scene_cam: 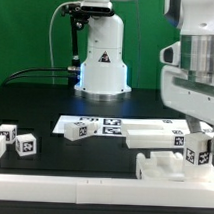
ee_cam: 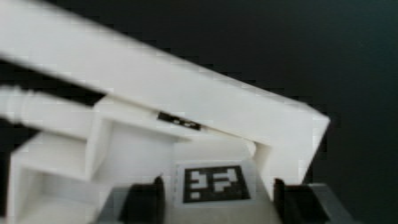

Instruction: Assemble chair

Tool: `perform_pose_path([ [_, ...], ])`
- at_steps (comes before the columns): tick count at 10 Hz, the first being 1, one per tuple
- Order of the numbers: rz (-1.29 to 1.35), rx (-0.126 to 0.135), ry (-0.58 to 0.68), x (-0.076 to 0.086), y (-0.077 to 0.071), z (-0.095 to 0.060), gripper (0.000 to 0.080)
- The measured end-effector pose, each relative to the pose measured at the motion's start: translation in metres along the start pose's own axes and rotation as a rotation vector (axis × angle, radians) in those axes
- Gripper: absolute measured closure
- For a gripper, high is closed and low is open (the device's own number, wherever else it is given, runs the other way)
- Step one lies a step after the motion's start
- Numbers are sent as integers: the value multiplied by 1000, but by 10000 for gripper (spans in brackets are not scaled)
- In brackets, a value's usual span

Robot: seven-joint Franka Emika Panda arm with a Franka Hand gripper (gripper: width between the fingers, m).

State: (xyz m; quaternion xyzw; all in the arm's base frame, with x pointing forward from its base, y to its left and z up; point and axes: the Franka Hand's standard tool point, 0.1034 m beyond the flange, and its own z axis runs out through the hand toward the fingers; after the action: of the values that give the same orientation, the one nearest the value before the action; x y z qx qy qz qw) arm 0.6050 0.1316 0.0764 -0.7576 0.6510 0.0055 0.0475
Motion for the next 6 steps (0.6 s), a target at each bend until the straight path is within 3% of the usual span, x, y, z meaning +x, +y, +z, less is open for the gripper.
perform_pose_path([
  [3,401,49,-38,0,-9,-1,512],
  [6,513,52,-34,-1,-8,4,512],
])
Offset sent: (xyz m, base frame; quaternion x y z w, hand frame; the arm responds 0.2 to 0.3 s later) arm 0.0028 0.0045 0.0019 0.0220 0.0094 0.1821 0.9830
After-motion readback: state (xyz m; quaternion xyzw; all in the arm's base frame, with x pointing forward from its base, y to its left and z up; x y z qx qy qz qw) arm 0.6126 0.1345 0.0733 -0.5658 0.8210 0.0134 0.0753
